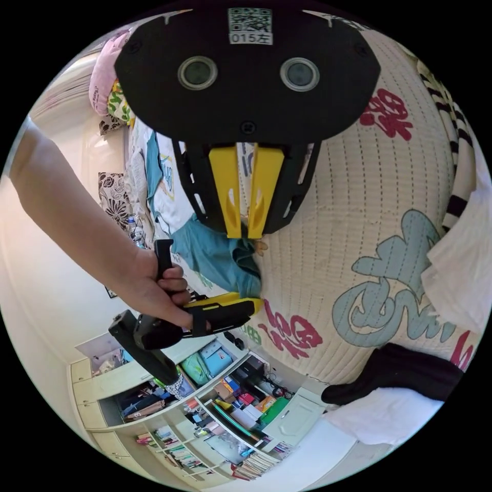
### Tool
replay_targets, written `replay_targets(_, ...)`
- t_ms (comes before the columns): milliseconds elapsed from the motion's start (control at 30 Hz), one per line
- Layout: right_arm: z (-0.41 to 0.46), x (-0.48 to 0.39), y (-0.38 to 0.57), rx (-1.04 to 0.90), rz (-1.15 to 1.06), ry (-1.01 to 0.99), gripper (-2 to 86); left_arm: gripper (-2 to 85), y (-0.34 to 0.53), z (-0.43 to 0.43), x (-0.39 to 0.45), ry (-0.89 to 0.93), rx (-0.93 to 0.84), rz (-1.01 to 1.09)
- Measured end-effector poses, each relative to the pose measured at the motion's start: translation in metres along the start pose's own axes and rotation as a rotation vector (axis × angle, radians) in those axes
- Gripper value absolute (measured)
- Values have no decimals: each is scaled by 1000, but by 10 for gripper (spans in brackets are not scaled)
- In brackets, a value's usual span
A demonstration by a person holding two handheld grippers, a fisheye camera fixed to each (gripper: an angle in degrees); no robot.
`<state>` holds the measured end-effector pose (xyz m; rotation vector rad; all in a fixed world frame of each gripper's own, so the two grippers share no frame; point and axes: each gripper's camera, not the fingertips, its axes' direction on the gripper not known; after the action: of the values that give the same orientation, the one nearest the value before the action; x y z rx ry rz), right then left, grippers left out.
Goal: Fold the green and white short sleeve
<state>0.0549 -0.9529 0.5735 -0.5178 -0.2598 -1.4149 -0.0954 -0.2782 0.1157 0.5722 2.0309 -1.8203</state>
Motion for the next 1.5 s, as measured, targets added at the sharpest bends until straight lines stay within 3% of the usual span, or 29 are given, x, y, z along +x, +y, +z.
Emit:
replay_targets(100,-14,9,4,59,-4,5,24,-1,15,-10,10,-18,42,22)
replay_targets(267,-70,47,51,337,5,-208,17,-3,39,-35,44,-25,100,179)
replay_targets(400,-116,103,145,614,68,-389,17,-1,68,-48,108,50,98,503)
replay_targets(500,-113,140,223,676,213,-396,21,5,104,-31,151,102,-14,698)
replay_targets(567,-95,157,266,659,321,-380,30,16,132,-9,168,87,-98,783)
replay_targets(633,-63,174,307,518,451,-391,54,64,167,27,181,9,-266,866)
replay_targets(733,-52,185,345,482,575,-359,75,80,196,42,186,-24,-351,882)
replay_targets(867,-71,176,351,490,488,-241,81,81,204,36,199,-15,-267,875)
replay_targets(967,-81,159,332,442,350,-165,86,80,214,62,218,-2,-326,929)
replay_targets(1100,-62,154,318,205,344,-39,35,67,242,115,219,-124,-441,966)
replay_targets(1367,-75,161,369,236,343,-140,4,54,244,126,220,-117,-479,928)
replay_targets(1500,-107,182,401,359,405,-157,41,76,201,117,225,93,-432,847)
